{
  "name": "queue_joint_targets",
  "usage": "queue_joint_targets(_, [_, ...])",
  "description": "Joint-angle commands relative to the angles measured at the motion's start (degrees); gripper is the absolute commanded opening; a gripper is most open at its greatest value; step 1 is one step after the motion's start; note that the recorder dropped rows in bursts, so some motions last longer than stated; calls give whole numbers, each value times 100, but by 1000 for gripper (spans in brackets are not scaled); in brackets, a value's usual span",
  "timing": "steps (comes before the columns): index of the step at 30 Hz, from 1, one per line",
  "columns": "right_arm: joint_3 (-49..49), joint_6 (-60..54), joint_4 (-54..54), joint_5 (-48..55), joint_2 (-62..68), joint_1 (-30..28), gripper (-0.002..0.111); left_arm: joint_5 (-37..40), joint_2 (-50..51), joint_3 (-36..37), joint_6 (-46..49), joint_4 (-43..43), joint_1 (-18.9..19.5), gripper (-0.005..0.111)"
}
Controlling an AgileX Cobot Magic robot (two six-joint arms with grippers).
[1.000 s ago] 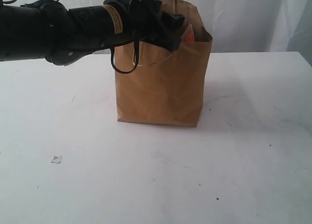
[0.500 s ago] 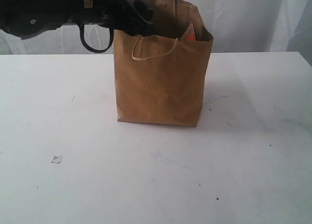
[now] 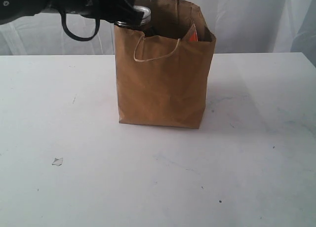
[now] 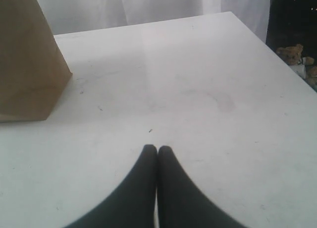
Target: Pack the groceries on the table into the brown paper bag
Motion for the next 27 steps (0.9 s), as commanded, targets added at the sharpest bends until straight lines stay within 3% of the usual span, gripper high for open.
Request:
queue_joint_targets(1, [26,12,-5,-26,-20,-51,0,620,-291,-13,45,-5,14,16])
queue_joint_targets(3, [26,12,-5,-26,-20,-51,0,731,-408,-13,236,-1,14,1])
queue_joint_targets(10, [26,12,-5,-26,-20,-51,0,656,-940,291,256,-1,14,0])
queue_joint_targets(13, [26,12,-5,-26,-20,-51,0,893,-1002,670,241,113,256,0])
queue_joint_targets(16, [26,12,-5,-26,-20,-51,0,729,-1002,1126,241,131,915,0])
queue_joint_targets(20, [26,12,-5,-26,-20,-51,0,418,-929,1578,213,120,2282,0])
queue_joint_targets(23, [26,12,-5,-26,-20,-51,0,668,-966,1762,-165,-22,3082,0])
queue_joint_targets(27, [26,12,-5,-26,-20,-51,0,880,-1434,2193,-167,-184,3623,0])
